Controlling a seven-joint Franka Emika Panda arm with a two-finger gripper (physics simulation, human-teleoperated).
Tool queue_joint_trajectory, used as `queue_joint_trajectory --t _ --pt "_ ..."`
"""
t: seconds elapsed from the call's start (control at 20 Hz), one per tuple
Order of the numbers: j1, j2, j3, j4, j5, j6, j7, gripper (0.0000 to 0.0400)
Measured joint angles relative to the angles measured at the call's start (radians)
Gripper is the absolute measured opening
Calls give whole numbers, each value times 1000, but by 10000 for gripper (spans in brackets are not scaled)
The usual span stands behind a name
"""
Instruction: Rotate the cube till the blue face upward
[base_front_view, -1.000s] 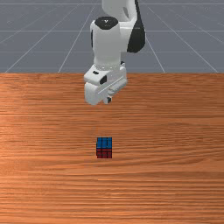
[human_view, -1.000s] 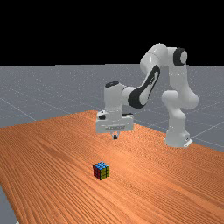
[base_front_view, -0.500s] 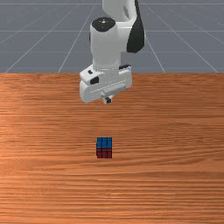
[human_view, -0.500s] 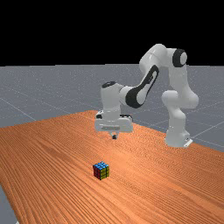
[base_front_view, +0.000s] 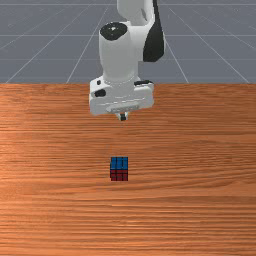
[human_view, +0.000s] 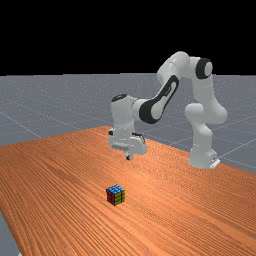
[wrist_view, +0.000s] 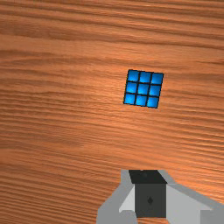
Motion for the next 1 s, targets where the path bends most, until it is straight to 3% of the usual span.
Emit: queue_joint_trajectory --t 0.15,0.4,1.0 --pt "-6 52 0 72 17 -14 22 0" --pt "-34 262 10 301 57 -37 56 0" --pt "-49 474 19 444 84 -35 102 0"
